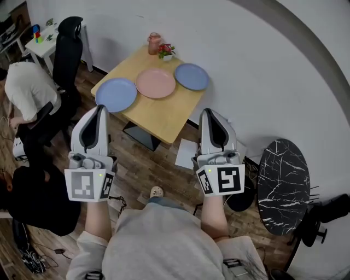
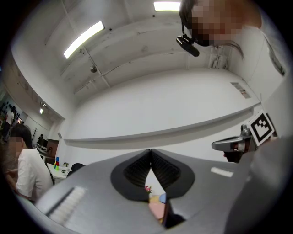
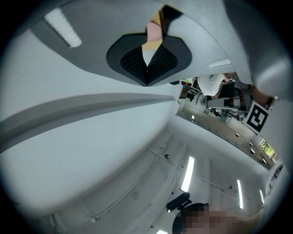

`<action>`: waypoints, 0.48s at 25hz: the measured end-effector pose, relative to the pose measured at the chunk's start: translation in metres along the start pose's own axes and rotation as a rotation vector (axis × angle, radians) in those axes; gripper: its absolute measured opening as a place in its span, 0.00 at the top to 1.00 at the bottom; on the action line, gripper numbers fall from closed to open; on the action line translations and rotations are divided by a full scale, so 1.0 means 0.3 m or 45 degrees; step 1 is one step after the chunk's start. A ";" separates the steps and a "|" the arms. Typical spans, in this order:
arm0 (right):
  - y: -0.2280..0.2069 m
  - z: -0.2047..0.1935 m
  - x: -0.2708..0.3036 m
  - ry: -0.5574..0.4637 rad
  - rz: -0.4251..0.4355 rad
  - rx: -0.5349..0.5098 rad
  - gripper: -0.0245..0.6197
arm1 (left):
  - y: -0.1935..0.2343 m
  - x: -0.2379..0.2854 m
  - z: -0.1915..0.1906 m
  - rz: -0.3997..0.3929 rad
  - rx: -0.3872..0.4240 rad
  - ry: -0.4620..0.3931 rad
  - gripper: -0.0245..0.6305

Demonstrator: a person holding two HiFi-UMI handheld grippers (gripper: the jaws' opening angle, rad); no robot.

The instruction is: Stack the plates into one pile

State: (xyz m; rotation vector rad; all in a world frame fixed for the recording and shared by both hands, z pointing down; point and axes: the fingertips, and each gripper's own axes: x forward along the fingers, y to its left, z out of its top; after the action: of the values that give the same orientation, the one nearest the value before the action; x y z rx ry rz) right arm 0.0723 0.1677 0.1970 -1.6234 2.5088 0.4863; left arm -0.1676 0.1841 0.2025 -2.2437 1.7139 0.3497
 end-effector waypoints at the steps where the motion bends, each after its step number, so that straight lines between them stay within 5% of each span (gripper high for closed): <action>1: -0.014 -0.008 0.023 -0.004 0.011 0.001 0.96 | 0.001 0.025 -0.007 0.007 0.002 -0.004 0.87; 12: -0.128 -0.075 0.199 -0.090 0.142 -0.018 0.96 | -0.023 0.217 -0.079 0.058 0.050 -0.009 0.87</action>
State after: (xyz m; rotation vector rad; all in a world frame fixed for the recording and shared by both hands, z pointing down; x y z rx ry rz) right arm 0.0836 0.0942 0.1945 -1.4500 2.5585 0.5641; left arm -0.1436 0.1186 0.2012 -2.1762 1.7555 0.3304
